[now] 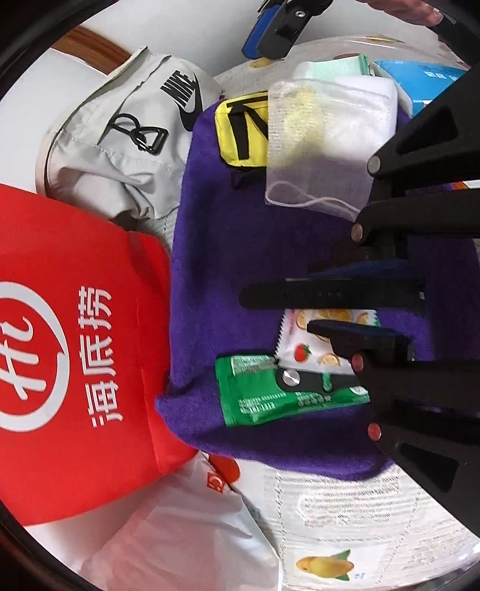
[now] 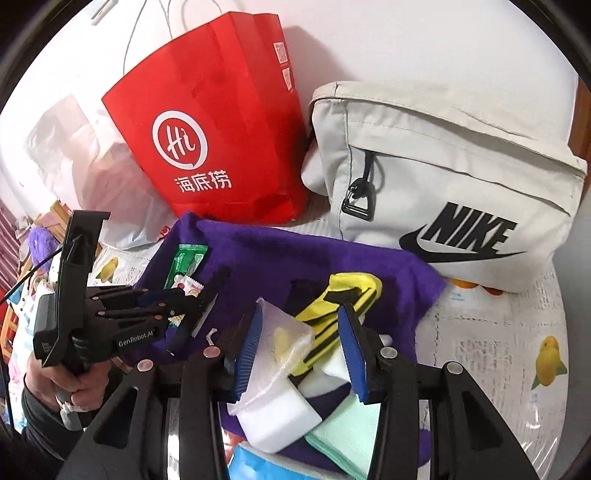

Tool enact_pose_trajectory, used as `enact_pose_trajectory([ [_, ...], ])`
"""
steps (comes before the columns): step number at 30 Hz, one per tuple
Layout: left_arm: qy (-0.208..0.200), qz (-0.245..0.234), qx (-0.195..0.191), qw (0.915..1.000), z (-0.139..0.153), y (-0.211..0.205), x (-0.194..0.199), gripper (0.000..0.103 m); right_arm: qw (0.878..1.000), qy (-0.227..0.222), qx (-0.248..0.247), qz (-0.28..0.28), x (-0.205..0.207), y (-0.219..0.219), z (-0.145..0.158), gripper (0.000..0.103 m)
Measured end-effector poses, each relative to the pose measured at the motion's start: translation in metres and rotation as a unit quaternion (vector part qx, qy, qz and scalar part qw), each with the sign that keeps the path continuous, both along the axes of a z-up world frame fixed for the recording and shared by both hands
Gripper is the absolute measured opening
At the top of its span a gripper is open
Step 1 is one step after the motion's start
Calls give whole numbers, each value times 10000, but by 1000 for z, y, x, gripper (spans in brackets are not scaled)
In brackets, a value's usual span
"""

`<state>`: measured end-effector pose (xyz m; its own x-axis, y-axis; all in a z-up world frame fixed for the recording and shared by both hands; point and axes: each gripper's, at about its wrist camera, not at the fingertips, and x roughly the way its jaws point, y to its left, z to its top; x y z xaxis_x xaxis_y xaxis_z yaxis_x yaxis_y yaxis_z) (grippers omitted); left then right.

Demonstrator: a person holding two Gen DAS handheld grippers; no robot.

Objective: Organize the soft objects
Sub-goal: 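Release the strap onto the purple towel with the left tool while the right tool releases the mesh bag there, then grasp the green cassette-print tissue pack with the left tool while the right tool reaches toward the white tissue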

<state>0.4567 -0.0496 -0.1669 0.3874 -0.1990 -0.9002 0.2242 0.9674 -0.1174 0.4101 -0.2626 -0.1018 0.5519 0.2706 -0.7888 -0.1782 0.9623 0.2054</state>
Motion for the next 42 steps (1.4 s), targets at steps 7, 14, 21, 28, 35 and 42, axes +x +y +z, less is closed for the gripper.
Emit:
enact_pose_trajectory([
  [7, -192, 63, 11, 9998, 29, 17, -28, 41, 9999, 74, -57, 63, -27, 7, 5, 43],
  [14, -561, 118, -23, 9984, 67, 30, -80, 45, 9998, -53, 22, 203, -91, 23, 26, 44],
  [21, -646, 129, -102, 9978, 85, 44, -147, 54, 9993, -208, 107, 288, -157, 34, 42, 45],
  [28, -494, -2, -313, 9983, 77, 46, -221, 56, 9988, -290, 295, 246, -219, 42, 39, 49],
  [35, -388, 99, -279, 9988, 52, 47, -265, 60, 9994, -158, 207, 245, -271, 45, 16, 49],
  [42, -346, 153, -334, 9987, 25, 46, -288, 60, 9999, -78, 142, 44, -301, 41, -5, 49],
])
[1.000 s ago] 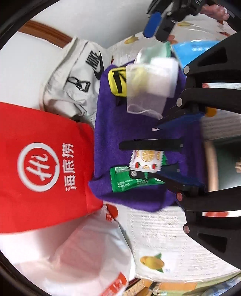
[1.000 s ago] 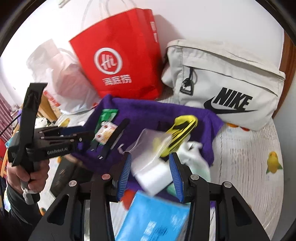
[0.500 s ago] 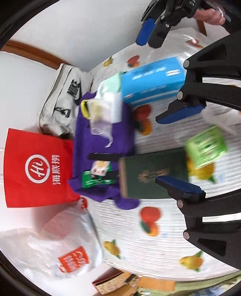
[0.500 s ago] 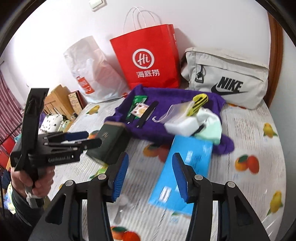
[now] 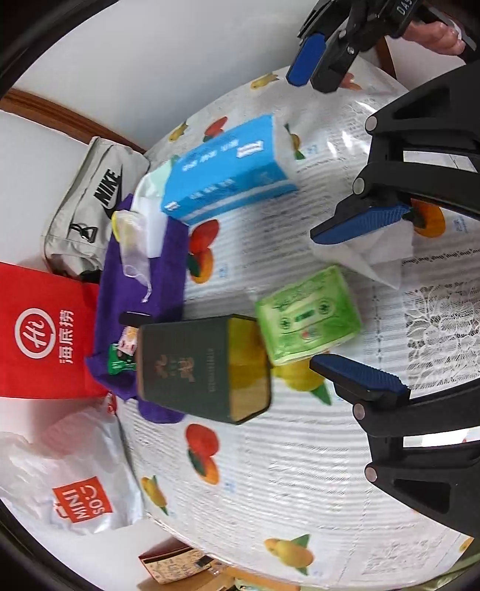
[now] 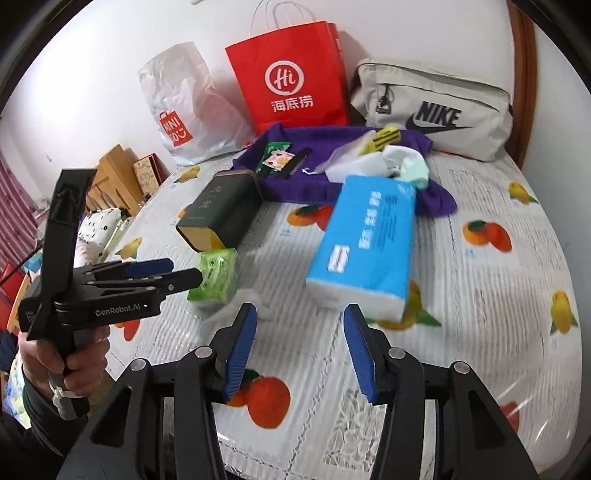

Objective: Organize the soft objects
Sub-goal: 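Grasp the green cassette-print tissue pack with the left tool while the right tool reaches toward the white tissue, then lift the green tissue pack with the left tool while the right tool grasps the crumpled white tissue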

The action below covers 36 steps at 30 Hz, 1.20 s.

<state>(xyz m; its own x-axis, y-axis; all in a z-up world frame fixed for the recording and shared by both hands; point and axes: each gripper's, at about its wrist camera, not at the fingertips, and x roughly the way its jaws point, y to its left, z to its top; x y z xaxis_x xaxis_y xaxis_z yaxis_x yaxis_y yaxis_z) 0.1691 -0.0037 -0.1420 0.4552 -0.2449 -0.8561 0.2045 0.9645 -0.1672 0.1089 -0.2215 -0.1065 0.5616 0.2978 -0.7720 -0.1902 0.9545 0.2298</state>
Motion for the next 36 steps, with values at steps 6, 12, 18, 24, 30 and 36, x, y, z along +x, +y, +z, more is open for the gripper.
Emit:
enact_pose_trajectory([
  [6, 37, -60, 127, 9999, -20, 0, -4, 60, 9999, 12, -94, -83, -16, -5, -20, 49],
  [12, 23, 151, 224, 9996, -31, -10, 11, 60, 9997, 143, -26, -188, -15, -13, -33, 49],
  [18, -43, 329, 609, 9976, -41, -23, 22, 67, 9997, 220, 2, -118, -16, -11, -43, 49],
  [24, -80, 480, 797, 9956, -53, -23, 24, 67, 9995, 315, 16, -27, -13, -4, -52, 49],
  [30, -163, 467, 345, 9982, -47, -1, 17, 49, 9994, 338, 40, 87, -14, 6, -54, 49],
  [36, -103, 579, 384, 9975, -44, 24, 7, 49, 9983, 388, 231, 371, -6, 28, -67, 49],
])
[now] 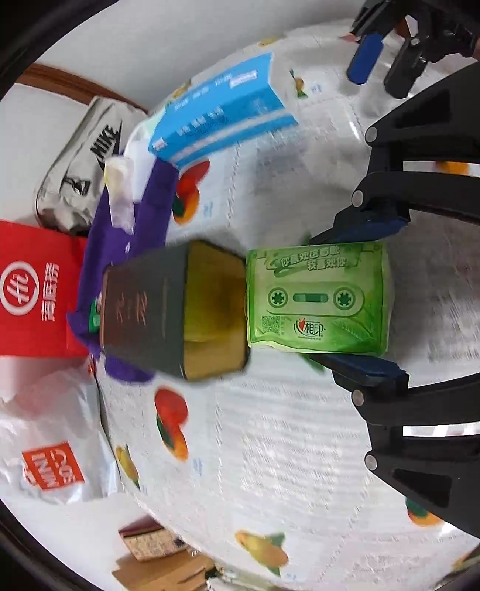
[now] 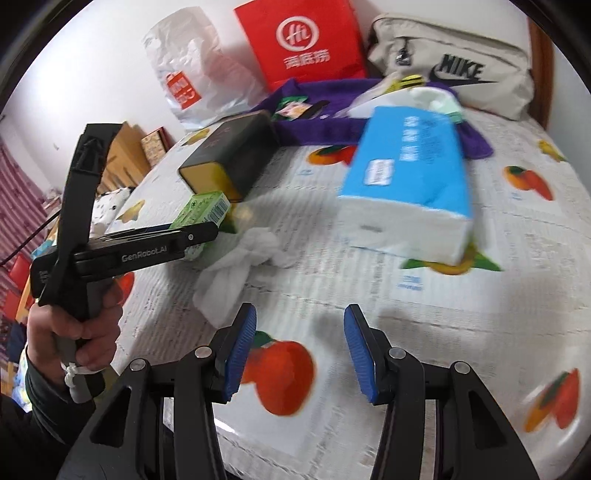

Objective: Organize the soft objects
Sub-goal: 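Lift the green tissue pack with the left tool while the right tool grasps the crumpled white tissue, then carry the green tissue pack with the left tool while the right tool carries the white tissue to the towel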

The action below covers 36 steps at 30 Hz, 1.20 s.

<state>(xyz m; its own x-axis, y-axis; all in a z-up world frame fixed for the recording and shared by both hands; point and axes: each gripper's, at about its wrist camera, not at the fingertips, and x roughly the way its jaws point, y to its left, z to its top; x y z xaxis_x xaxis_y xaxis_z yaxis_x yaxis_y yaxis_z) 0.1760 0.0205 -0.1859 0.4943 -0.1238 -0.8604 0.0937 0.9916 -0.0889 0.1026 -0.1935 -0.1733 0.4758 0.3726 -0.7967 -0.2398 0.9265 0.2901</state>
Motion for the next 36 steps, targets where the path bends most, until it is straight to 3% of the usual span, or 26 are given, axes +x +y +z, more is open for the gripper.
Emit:
enact_pose_trajectory([
  [3, -35, 68, 219, 9997, -2, 12, -8, 49, 9999, 14, -114, 109, 9, 15, -10, 49],
  [9, -88, 134, -28, 9999, -3, 36, -20, 51, 9995, 68, 48, 312, 28, 41, -16, 51],
  [13, -176, 138, -71, 9997, -4, 40, -26, 51, 9999, -1, 71, 152, 40, 52, -13, 68],
  [21, -250, 147, -310, 9991, -5, 48, -33, 50, 9993, -190, -304, 59, 57, 69, -21, 68],
  [22, -248, 151, -328, 9990, -5, 49, -33, 50, 9989, -230, -406, 52, 57, 70, -22, 62],
  [25, -247, 178, -312, 9991, -5, 48, -35, 50, 9939, -472, -999, 64, 52, 72, -23, 30],
  [28, -247, 185, -219, 9993, -5, 45, -37, 51, 9940, -489, -964, 137, 45, 61, -22, 22],
  [36, -219, 198, -261, 9992, -5, 38, -45, 51, 9941, -287, -1047, 17, 3, 16, -18, 21],
])
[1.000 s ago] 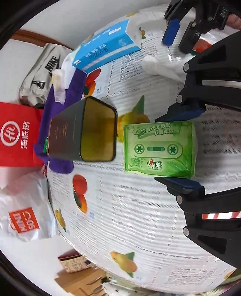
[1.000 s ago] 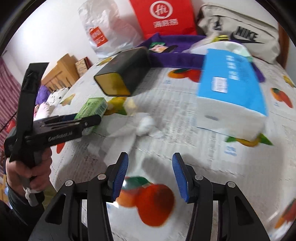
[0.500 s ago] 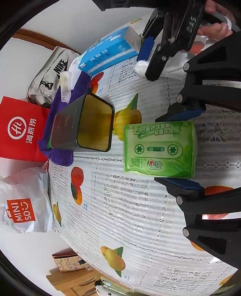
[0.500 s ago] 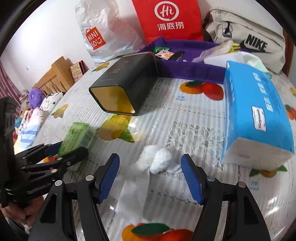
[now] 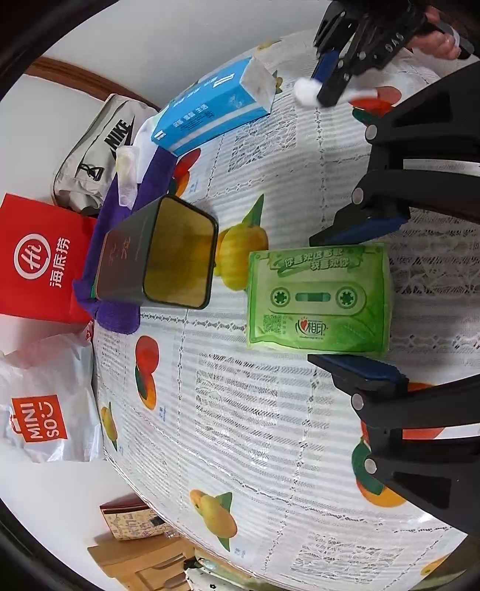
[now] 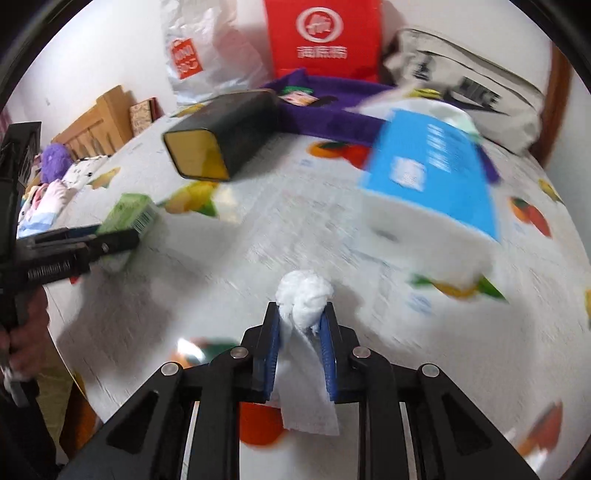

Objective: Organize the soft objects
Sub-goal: 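Carry the green tissue pack with the left tool while the right tool carries the white tissue to the towel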

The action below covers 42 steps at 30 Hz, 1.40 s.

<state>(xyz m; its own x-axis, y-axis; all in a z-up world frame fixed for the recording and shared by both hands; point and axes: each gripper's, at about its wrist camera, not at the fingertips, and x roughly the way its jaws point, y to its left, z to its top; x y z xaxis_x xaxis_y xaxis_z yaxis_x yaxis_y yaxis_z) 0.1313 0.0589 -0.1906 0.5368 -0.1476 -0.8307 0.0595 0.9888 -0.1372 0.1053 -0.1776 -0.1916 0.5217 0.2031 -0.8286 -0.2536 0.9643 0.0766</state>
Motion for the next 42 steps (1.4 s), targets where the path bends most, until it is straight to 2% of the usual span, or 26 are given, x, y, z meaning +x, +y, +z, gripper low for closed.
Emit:
enact_pose_trajectory([
  [4, -13, -67, 123, 9999, 0, -9, -2, 56, 9991, 104, 133, -397, -9, -29, -1, 22],
  [6, -31, -86, 137, 9999, -1, -12, -2, 64, 9983, 101, 308, -480, -11, -39, -2, 22],
  [10, -38, -50, 183, 9998, -1, -16, -2, 65, 9979, -12, 401, -517, -13, -41, -5, 24],
  [11, -59, -18, 173, 9998, -1, -15, -2, 63, 9977, -51, 401, -550, -12, -42, -5, 24],
  [12, -91, 23, 170, 9998, -1, -14, -2, 52, 9977, -78, 385, -557, -12, -42, -6, 24],
  [13, -119, 76, 204, 9997, 0, -13, -2, 49, 9978, -100, 357, -555, -11, -40, -5, 24],
  [16, -67, 112, -59, 9999, 2, -4, -2, 46, 9982, -171, 247, -518, -12, -38, -5, 23],
  [21, 121, 157, -314, 9993, 4, 1, -1, 46, 9979, -27, 365, -528, -13, -41, -2, 23],
  [27, 90, 76, -272, 9996, 17, -7, -5, 46, 9978, 34, 435, -501, -17, -44, 4, 23],
  [42, -181, -68, -289, 9994, 62, -17, 8, 46, 9963, -354, 534, -579, -6, -58, 58, 23],
])
